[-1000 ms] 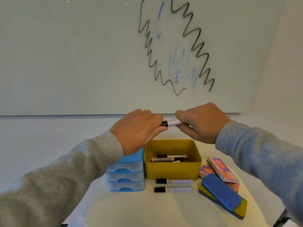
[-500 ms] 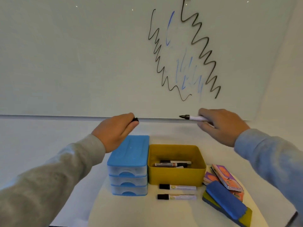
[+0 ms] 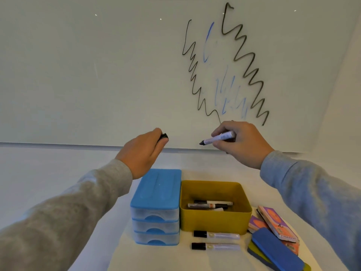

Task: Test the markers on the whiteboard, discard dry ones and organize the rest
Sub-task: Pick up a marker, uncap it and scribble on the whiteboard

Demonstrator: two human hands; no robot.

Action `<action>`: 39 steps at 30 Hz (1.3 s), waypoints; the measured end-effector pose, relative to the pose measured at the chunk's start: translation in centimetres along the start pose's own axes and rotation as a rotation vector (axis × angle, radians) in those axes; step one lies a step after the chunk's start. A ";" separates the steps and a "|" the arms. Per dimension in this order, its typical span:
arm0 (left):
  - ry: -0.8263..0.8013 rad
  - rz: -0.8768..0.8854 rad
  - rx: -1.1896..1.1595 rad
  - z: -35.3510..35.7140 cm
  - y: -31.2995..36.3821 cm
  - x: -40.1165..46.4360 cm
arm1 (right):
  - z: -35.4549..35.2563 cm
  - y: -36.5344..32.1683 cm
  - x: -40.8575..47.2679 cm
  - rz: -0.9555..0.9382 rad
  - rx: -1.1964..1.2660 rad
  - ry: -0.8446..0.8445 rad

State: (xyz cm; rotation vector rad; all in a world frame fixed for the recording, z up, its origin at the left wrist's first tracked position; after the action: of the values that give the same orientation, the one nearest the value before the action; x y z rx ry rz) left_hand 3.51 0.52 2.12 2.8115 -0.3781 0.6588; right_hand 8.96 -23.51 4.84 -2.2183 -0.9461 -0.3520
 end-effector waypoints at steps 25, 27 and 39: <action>0.485 0.029 0.065 -9.4 -2.2 12.0 | -9.4 -15.1 14.9 -0.581 -0.203 0.483; 0.472 0.036 0.074 -9.3 -2.4 11.9 | -8.4 -14.6 15.0 -0.598 -0.260 0.456; 0.442 0.025 0.067 -7.6 -2.3 10.9 | -3.5 -10.8 11.8 -0.617 -0.436 0.256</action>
State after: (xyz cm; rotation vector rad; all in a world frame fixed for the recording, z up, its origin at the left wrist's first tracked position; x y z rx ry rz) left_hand 10.58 2.63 13.41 2.6168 -0.3101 1.2820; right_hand 9.51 -14.30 18.40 -2.1199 -1.5037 -1.1904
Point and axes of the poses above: each hand's wrist, its own x-axis towards the middle knuckle, its own z-axis out of the palm, y = z × x, the point moved 7 cm from there along x, towards the middle knuckle, and after that the axes turned 8 degrees about -y, right-handed, at the moved point
